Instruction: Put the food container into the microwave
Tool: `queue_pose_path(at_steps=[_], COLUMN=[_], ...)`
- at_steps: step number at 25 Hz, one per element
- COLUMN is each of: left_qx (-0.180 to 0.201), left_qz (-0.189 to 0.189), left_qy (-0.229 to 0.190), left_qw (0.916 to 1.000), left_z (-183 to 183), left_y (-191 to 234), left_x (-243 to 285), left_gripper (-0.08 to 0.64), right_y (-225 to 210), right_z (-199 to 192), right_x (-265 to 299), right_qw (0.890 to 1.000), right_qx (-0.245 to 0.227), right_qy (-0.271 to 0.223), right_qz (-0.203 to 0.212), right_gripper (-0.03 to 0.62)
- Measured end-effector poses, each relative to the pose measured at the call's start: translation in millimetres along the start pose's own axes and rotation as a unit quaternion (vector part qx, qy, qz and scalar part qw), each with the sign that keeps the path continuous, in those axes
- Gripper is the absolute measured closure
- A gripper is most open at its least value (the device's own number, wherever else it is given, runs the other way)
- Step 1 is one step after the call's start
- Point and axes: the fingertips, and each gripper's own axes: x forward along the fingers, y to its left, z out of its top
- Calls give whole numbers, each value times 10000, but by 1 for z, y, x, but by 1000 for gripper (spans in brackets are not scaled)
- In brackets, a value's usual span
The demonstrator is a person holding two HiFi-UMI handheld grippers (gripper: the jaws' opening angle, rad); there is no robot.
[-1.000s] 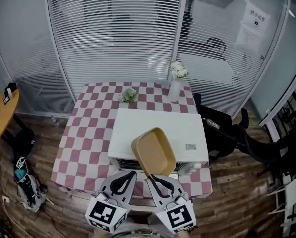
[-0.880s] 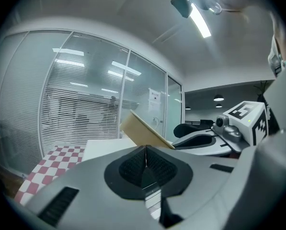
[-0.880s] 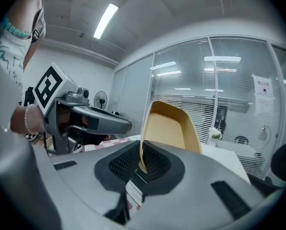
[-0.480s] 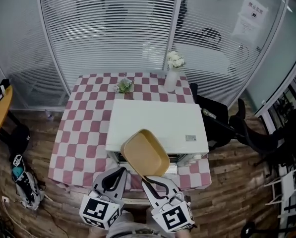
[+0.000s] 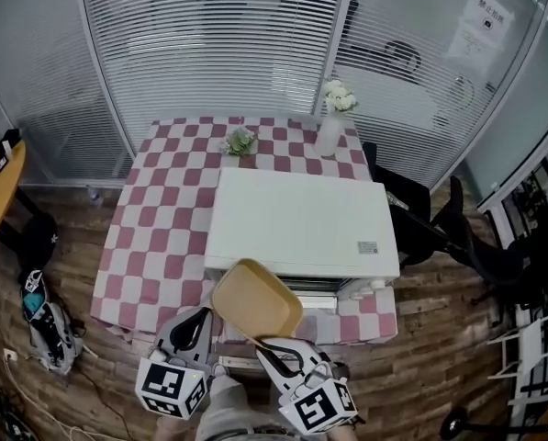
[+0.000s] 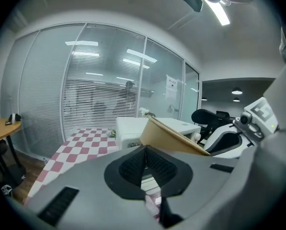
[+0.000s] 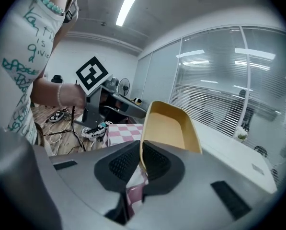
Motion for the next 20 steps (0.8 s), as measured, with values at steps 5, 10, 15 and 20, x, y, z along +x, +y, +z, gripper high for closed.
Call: queue_pose_path(at_steps=[5, 10, 15, 20], left_qx=[-15, -55, -69, -80], left_qz=[55, 61, 15, -41], left_qy=[168, 198, 224, 229], left_qw=[9998, 9998, 9997, 9997], left_z=[-13, -15, -17, -16], left_y=[6, 9, 7, 3], left_x=[-5, -2, 3, 7], left_gripper=[546, 546, 546, 546], right_y=[15, 23, 24, 20], right_z=[-17, -30, -44, -56], right_x=[6, 15, 22, 28], right_qw=[9993, 9979, 9965, 9951], right_qx=[-26, -133, -143, -130], right_qy=[198, 407, 576, 720], right_qz=[304, 478, 585, 665], right_gripper=[580, 580, 580, 580])
